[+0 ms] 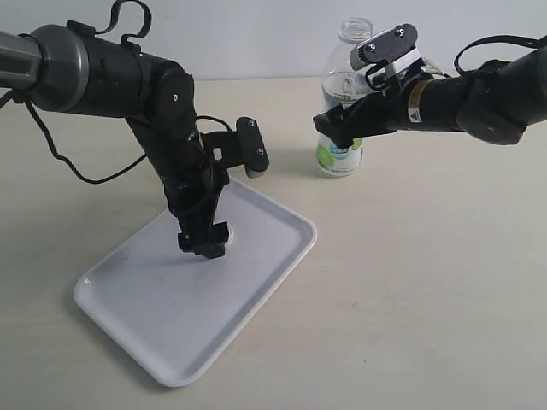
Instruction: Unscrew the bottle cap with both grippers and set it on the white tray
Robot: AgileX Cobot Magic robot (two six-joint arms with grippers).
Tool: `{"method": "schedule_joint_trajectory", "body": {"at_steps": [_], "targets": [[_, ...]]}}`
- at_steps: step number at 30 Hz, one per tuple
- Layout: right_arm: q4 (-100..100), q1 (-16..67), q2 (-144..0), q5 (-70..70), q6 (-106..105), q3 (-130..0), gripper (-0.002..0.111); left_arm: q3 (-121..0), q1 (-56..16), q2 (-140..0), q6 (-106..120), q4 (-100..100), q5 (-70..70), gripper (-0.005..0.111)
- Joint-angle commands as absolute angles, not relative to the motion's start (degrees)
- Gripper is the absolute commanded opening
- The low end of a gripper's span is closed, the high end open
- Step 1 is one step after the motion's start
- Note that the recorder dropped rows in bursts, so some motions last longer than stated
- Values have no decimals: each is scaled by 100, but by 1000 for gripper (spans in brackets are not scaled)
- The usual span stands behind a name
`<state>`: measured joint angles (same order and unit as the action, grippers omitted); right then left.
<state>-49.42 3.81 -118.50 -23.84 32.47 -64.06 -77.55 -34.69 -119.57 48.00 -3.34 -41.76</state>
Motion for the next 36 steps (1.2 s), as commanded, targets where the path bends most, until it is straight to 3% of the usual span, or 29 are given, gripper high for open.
{"method": "schedule_joint_trajectory", "body": {"at_steps": [1, 28, 36], "targets": [[-5029, 366, -11766, -2388, 3391, -6307, 105, -7747, -3474, -11895, 4799, -311, -4143, 92], [-5153, 366, -10001, -2597, 3261, -5090, 105, -7747, -3252, -10873, 4782, -1051, -4620, 92], [-5115, 366, -9158, -1982, 3540, -4568, 105, -7747, -3223, -10347, 4771, -1914, -4992, 92]]}}
